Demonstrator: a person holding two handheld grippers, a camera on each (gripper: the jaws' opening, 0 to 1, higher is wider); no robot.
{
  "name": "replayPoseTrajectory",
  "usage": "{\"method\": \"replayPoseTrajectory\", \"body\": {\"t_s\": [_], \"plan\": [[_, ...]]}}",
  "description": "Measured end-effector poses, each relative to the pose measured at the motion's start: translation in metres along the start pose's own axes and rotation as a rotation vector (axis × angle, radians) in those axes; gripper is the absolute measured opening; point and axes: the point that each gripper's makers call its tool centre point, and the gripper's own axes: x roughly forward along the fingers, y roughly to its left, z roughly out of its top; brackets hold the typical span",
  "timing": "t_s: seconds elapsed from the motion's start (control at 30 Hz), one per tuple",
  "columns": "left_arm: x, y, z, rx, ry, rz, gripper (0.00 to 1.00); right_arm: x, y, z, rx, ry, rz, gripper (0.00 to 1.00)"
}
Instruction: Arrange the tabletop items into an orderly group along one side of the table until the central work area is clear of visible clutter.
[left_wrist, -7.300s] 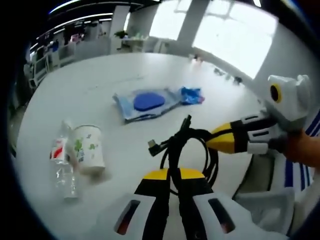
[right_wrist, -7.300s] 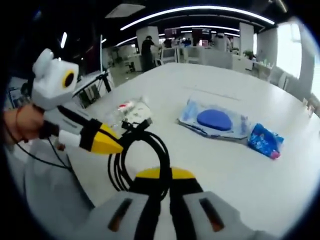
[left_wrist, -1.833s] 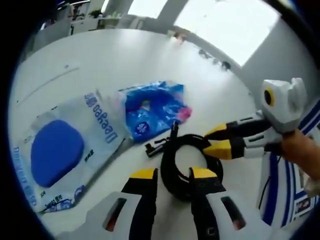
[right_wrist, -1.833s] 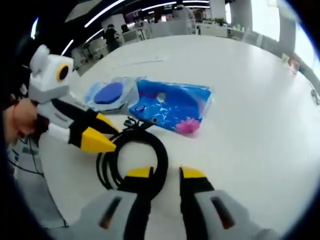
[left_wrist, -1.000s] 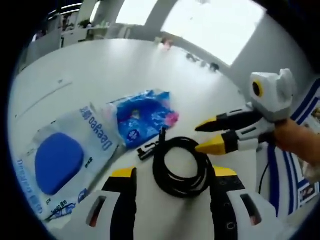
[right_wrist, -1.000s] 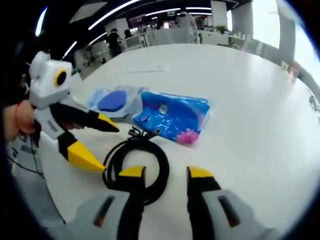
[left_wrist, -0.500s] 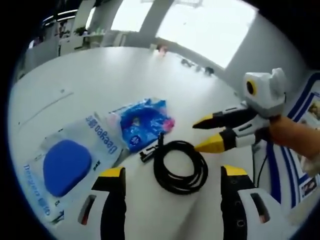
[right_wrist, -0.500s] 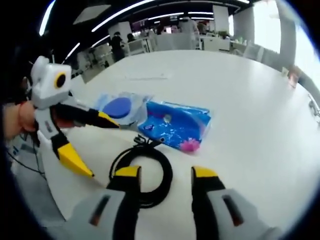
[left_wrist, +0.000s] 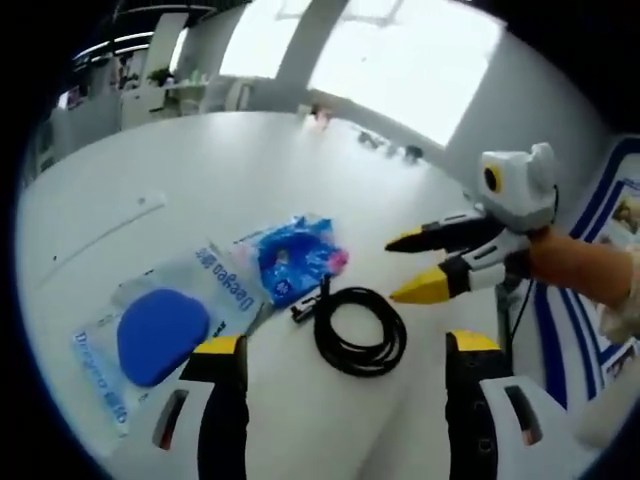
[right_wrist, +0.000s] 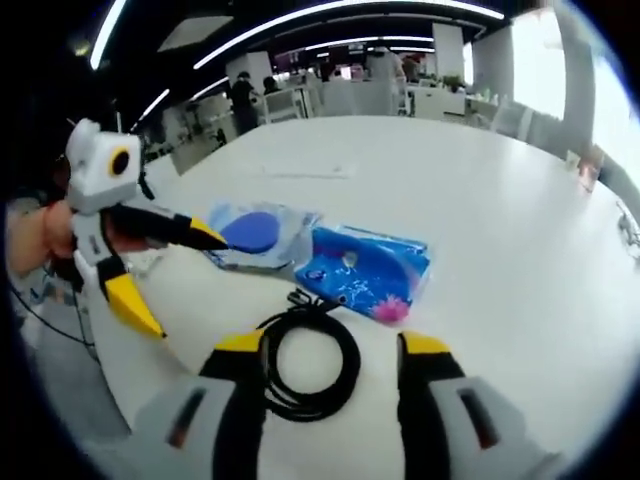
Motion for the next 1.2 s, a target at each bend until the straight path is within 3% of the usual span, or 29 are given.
{"method": "replayPoseTrajectory", "body": {"t_s": [0.33,0.6,0.97,1.2], "plan": [[-0.042,0.0,0.002,0.023,-0.061,0.014,0.82,-0.011,0.019,0.011,-0.022,-0.03,0.019,0.55],[-0.082,-0.003,-0.006,0.051,-0.089,0.025,0.87,-0.021,0.033,0.022,-0.038,-0.072,0.033,0.58],[-0.157,0.002,-0.024,0.055,-0.149,0.08,0.91,-0.029,0.059,0.025,-0.082,-0.079,0.053,0.67],[-0.206,0.009,-0.041,0.039,-0.184,0.131,0.91,-0.032,0.087,0.035,-0.113,-0.105,0.086,0.71]]}}
